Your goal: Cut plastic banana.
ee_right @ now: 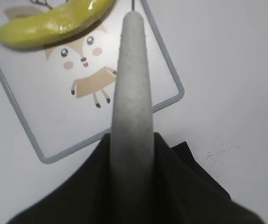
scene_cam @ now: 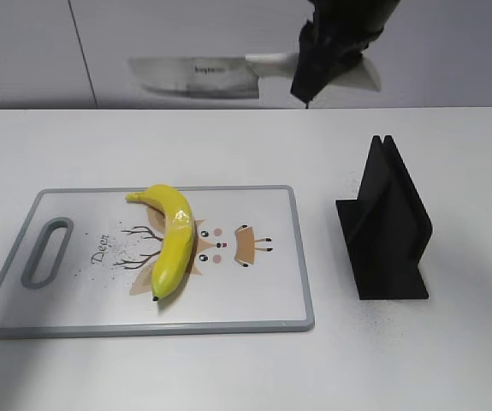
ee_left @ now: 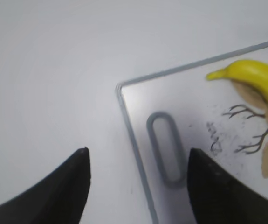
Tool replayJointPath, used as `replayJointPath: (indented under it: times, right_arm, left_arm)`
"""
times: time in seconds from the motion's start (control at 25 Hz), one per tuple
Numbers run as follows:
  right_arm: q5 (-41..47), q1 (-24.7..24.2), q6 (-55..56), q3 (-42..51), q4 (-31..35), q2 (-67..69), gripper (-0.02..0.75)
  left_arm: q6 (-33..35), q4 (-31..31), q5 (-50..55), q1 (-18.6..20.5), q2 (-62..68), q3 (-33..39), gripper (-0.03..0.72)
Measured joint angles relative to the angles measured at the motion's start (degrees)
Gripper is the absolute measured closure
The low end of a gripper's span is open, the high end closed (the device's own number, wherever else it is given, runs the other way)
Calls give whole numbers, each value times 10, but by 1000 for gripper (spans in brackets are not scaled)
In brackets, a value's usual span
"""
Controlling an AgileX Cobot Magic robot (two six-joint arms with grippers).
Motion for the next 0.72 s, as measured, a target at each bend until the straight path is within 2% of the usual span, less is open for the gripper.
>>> replayJointPath:
  times: [0.12, 0.2, 0.4, 0.48, 0.72]
  right_arm:
    - [1, 0, 78, -6, 3, -2, 577]
    - [1, 0, 108, 7, 17, -6, 577]
    - [1, 0, 162, 106, 52, -68, 577]
    - [-18, 0, 208, 150, 38, -110, 577]
    - [-98, -5, 358, 282, -61, -212, 577]
  left_arm:
    - [-25, 8, 69, 19, 0, 0, 82]
    - [-31, 8, 76, 21, -9, 10, 94]
    - [-33, 7, 81, 23, -101, 122, 105]
    - [-34, 6, 82, 23, -158, 171, 104]
    - [-34, 3, 65, 23, -358, 302, 107]
